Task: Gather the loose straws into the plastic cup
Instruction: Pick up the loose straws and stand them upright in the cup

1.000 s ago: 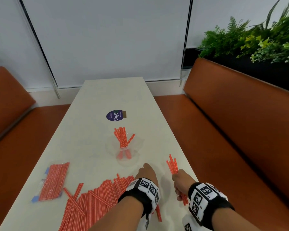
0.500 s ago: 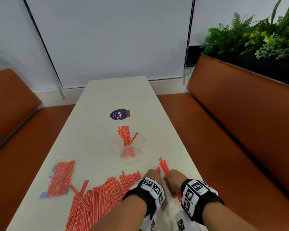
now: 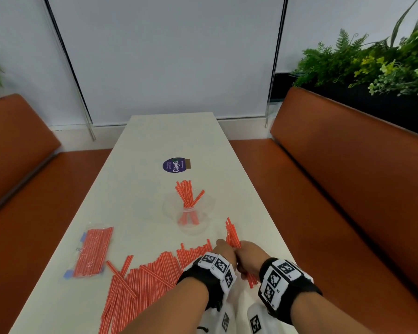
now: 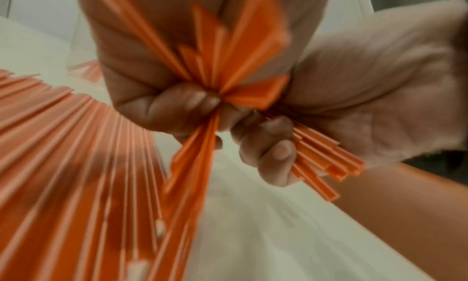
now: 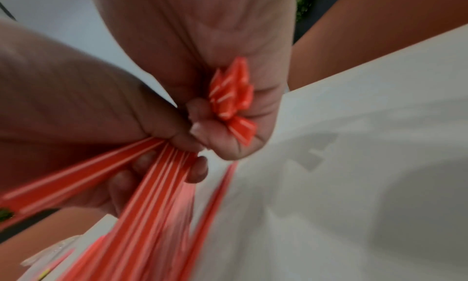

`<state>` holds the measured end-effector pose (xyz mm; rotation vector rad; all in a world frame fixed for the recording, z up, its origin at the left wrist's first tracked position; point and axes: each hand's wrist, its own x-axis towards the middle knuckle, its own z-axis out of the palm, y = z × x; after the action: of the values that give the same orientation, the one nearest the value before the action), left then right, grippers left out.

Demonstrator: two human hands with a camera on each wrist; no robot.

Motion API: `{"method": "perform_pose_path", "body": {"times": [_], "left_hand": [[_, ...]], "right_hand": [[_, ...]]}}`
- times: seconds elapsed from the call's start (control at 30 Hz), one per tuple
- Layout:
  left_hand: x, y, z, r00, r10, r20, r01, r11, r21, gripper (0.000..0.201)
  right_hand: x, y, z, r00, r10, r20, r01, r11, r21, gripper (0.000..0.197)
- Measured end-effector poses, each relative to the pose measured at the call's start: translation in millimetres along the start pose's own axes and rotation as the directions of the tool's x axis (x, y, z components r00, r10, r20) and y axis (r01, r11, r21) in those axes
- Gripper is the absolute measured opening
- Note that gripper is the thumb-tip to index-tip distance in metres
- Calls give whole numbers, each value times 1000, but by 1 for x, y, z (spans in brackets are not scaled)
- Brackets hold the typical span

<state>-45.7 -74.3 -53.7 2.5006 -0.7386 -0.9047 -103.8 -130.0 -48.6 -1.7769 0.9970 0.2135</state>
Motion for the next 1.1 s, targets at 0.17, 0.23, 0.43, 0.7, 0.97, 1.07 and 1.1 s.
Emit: {"method": "perform_pose_path", "body": {"times": [0.17,0.23,0.43,0.7,0.97,1.07,1.1], "left_hand": [[5,-11,-34,998,19,-52,-26,991,-131,33],[9,-19,-50,997,32,-67,-48,963,-265,29],[-2,-33,-93,996,36,-85,-83,747,-659,31],[-5,-59,-111,988,10,-153,-127,615,-778,25],[3,-79,-117,985,-73,-157,-81,604,-793,16],[8,-77,-119,982,-59,-178,-106,608,-787,18],[10,-74,-121,980,-42,-194,-126,622,-773,19]], "right_hand": [[-5,-32,-2,980,-114,-163,129,988,82,20],[-5,-50,-5,958,-176,-229,195,979,66,23],[6,-110,-13,896,-361,-260,347,933,-101,34],[44,-165,-1,761,-522,-385,546,836,-54,29],[72,-154,31,858,-436,-272,362,888,-283,25],[73,-149,22,856,-389,-341,328,918,-223,35],[73,-146,19,840,-402,-364,334,912,-236,33]]}}
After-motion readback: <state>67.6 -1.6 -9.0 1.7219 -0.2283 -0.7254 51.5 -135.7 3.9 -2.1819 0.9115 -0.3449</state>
